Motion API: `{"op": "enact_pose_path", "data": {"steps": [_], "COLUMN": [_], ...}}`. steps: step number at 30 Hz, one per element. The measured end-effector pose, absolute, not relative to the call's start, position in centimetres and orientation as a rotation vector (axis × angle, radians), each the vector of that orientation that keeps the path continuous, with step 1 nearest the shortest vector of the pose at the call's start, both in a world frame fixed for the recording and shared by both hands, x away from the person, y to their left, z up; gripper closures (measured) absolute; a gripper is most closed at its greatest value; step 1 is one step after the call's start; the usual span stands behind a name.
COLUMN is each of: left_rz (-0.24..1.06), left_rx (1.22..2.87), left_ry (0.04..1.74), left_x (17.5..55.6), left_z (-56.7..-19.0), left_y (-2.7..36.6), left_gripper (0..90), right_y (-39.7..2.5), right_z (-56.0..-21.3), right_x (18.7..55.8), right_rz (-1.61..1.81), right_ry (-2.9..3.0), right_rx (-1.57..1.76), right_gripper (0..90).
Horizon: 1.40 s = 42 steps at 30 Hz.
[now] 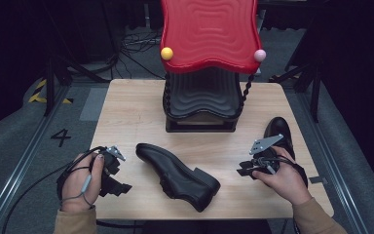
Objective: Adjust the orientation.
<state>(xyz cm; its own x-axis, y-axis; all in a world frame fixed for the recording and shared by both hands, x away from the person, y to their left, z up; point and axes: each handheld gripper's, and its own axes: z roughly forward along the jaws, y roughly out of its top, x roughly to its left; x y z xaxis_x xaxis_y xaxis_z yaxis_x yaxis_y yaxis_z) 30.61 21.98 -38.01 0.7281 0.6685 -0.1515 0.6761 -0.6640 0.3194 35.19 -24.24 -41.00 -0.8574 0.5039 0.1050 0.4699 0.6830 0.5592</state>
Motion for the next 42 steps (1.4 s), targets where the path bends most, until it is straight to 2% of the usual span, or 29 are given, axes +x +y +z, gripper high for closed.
{"op": "enact_pose_path", "data": {"steps": [8,12,15,28,42], "left_rz": [-0.005,0.0,0.011,0.007,0.009], "left_rx": [2.582,2.584,2.583,2.595,2.604], "left_ry": [1.022,1.023,1.008,0.995,0.986], "left_x": [30.6,30.6,30.5,30.7,30.7], "left_z": [-37.8,-37.8,-37.7,-37.7,-37.8], "left_y": [21.8,21.8,21.6,21.6,21.5], "left_gripper": [21.7,21.7,21.7,20.7,20.5], "right_y": [-23.6,-23.0,-21.7,-18.5,-14.9], "right_z": [-40.4,-40.0,-39.2,-37.5,-38.6], "right_x": [35.1,35.1,35.1,35.3,35.1], "right_rz": [0.972,0.993,1.002,0.965,0.956], "right_ry": [2.841,2.862,2.897,2.959,3.076], "right_rx": [0.789,0.773,0.726,0.609,0.567], "right_gripper": [76.2,81.7,89.4,89.6,89.8]}}
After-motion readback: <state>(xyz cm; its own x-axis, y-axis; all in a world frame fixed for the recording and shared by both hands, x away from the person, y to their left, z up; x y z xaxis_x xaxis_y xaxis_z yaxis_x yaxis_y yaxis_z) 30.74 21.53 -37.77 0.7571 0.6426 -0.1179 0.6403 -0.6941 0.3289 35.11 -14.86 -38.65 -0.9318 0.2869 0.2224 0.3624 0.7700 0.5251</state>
